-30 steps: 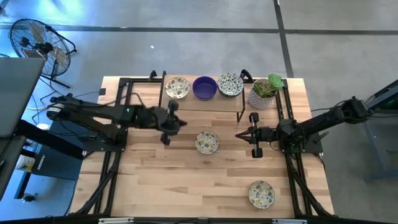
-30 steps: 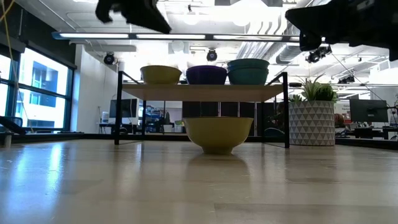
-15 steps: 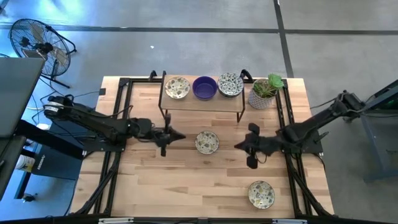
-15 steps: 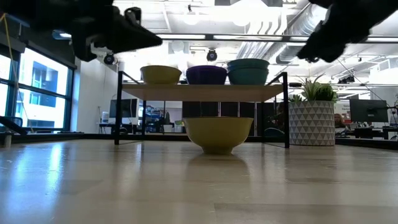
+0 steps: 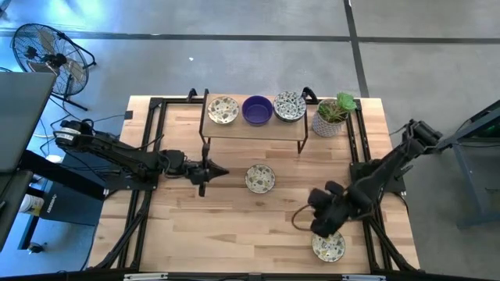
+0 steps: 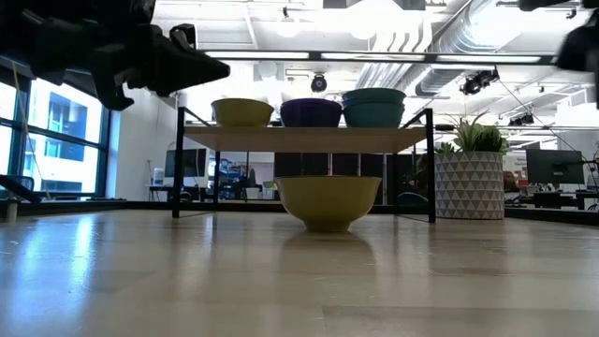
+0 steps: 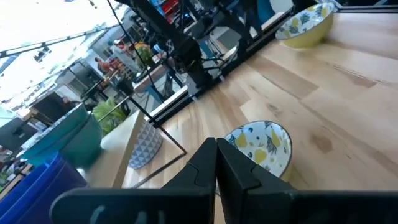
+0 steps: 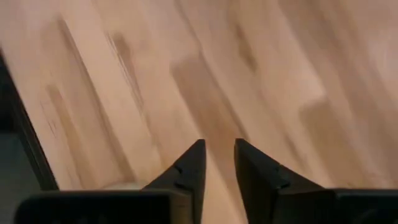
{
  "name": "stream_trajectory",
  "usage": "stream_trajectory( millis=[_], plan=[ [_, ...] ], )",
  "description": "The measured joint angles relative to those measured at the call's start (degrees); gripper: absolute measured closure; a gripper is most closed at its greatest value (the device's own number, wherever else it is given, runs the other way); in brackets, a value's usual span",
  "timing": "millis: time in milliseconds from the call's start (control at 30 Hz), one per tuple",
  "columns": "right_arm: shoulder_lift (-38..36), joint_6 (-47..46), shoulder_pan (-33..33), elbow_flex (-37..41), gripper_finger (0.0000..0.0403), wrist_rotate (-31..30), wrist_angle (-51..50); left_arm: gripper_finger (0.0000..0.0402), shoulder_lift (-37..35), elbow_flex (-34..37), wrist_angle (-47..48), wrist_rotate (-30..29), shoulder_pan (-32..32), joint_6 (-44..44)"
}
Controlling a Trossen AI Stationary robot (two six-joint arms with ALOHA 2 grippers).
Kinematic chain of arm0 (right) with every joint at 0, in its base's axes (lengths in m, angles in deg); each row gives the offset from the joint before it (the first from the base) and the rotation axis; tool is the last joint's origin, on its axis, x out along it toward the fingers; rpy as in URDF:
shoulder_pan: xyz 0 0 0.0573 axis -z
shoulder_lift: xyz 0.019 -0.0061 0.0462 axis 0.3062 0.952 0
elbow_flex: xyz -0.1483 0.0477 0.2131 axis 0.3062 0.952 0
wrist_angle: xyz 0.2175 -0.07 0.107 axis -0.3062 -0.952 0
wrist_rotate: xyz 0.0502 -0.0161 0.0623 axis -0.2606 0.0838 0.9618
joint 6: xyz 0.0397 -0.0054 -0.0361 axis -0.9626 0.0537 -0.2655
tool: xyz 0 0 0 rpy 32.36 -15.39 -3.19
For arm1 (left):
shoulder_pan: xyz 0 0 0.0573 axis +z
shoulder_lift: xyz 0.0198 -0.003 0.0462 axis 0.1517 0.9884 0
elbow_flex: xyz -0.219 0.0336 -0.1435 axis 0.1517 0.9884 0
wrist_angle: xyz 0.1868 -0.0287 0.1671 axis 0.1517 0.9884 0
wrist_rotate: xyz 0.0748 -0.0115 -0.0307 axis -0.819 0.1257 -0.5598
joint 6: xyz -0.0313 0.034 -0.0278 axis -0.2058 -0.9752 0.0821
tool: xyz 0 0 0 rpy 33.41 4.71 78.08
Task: Pick & Place Mini bowls
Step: Stack the bottom yellow patterned bowl on top of the yellow patterned bowl on the shelf
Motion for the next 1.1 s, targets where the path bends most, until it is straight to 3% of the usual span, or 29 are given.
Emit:
stream_trajectory(
  millis=[267,633,867,1100],
  plan=[
    [10.3,-13.1,-6.0,-12.2,0.0275,11.4,-14.1,0.0401,0.0,0.0,0.1,0.1,0.0,-0.4],
    [23.7,-15.4,-11.0,-25.6,0.0180,19.9,-13.5,0.0401,0.0,0.0,0.4,0.4,0.0,-0.6],
    [31.3,-13.7,-12.4,-31.9,0.0185,19.7,-12.2,0.0401,0.1,0.0,1.1,0.4,0.0,-0.6],
    [34.6,-14.0,-12.8,-32.5,0.0215,20.6,-11.7,0.0401,0.1,-0.1,2.0,0.4,0.0,-0.6]
  ],
)
